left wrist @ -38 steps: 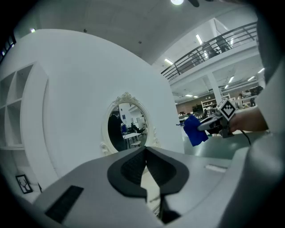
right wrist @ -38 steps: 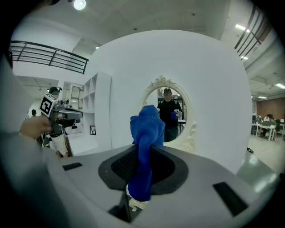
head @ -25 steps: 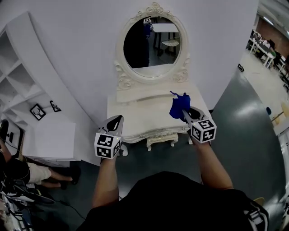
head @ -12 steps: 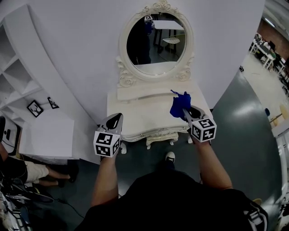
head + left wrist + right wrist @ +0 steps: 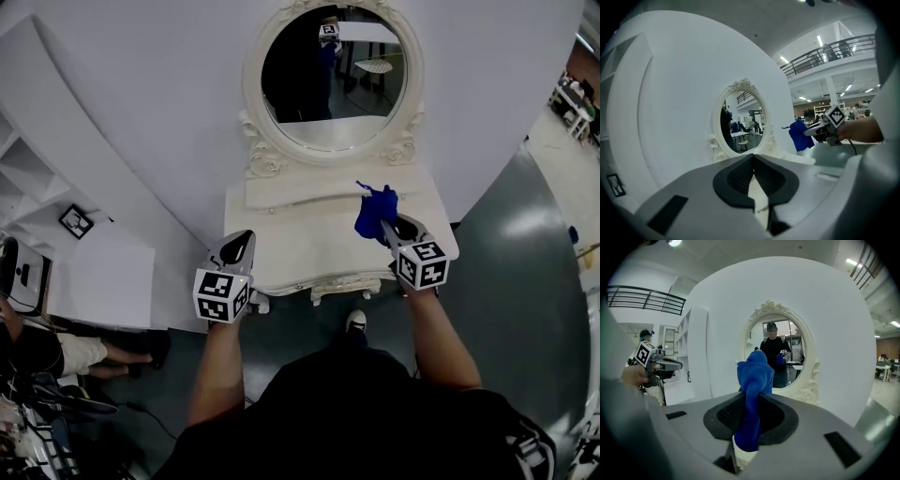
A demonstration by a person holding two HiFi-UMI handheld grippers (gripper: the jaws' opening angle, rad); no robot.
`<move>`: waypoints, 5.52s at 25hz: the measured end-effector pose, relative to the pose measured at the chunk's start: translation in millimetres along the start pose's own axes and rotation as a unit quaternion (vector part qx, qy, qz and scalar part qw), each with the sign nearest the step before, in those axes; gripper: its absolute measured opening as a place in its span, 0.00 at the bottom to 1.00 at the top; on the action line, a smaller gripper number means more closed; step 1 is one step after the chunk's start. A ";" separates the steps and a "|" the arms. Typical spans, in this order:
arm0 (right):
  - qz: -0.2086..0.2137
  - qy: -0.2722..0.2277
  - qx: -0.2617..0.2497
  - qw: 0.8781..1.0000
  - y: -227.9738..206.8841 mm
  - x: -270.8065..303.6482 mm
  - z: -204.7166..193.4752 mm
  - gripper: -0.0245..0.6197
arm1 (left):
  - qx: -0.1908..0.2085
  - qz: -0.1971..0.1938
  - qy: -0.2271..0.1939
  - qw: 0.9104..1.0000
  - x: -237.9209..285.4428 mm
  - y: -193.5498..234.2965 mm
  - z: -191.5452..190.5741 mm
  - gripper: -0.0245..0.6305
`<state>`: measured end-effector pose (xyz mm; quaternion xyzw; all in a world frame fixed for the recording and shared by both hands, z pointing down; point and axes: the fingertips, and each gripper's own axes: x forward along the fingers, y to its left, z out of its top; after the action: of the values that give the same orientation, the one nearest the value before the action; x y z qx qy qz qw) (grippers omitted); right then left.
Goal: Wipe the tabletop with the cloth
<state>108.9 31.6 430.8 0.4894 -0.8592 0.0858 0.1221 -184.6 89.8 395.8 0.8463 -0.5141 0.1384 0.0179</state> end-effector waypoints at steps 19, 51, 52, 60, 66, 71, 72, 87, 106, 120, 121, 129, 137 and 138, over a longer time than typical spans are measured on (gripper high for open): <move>0.075 0.023 0.002 0.997 -130.7 147.1 37.7 0.13 | 0.003 0.038 0.026 0.999 177.0 28.5 46.3 0.05; 0.104 0.057 -0.005 0.993 -187.5 209.2 24.0 0.13 | -0.002 0.044 0.020 0.999 264.1 29.3 54.5 0.05; 0.100 0.056 -0.004 0.993 -188.0 209.2 25.9 0.13 | -0.002 0.039 0.018 0.999 264.3 30.2 56.0 0.05; 0.083 0.056 0.001 0.995 -172.9 213.2 30.7 0.13 | -0.041 -0.003 0.001 0.999 260.2 43.3 56.7 0.05; 0.097 0.079 0.005 0.992 -145.0 231.7 14.2 0.13 | -0.043 -0.006 -0.010 0.999 244.6 65.2 52.6 0.05; 0.130 0.112 -0.003 0.985 -100.4 261.2 -8.7 0.13 | -0.044 -0.001 -0.028 0.999 215.4 89.5 40.7 0.05; 0.139 0.119 -0.005 0.983 -89.9 268.3 -13.4 0.13 | -0.045 0.001 -0.033 0.998 208.8 95.1 37.8 0.05; 0.297 0.246 -0.034 0.922 129.9 365.1 -108.5 0.13 | -0.064 0.043 -0.043 0.996 129.5 177.4 -21.4 0.05; 0.334 0.364 -0.003 0.870 285.0 438.6 -244.2 0.13 | -0.089 0.031 -0.010 0.996 95.9 207.7 -77.4 0.05; 0.330 0.391 -0.033 0.859 304.9 444.2 -300.3 0.13 | -0.106 0.033 0.006 0.994 79.0 210.9 -98.3 0.05; 0.331 0.392 -0.040 0.858 302.7 443.6 -300.7 0.13 | -0.105 0.031 0.006 0.994 80.5 209.3 -97.3 0.05; 0.301 0.410 -0.039 0.860 247.7 431.3 -305.6 0.13 | -0.096 0.005 0.001 0.995 104.1 191.0 -83.1 0.05; 0.254 0.422 -0.027 0.870 159.3 408.2 -309.9 0.13 | -0.084 -0.040 -0.009 0.996 149.6 152.0 -59.2 0.05; 0.247 0.423 -0.024 0.872 145.9 405.1 -310.8 0.13 | -0.082 -0.046 -0.009 0.995 156.3 146.2 -57.9 0.05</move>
<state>-176.7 -143.8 842.7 0.1753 -0.8201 0.2915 0.4601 -257.3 -104.3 474.6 0.8662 -0.4840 0.0867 0.0893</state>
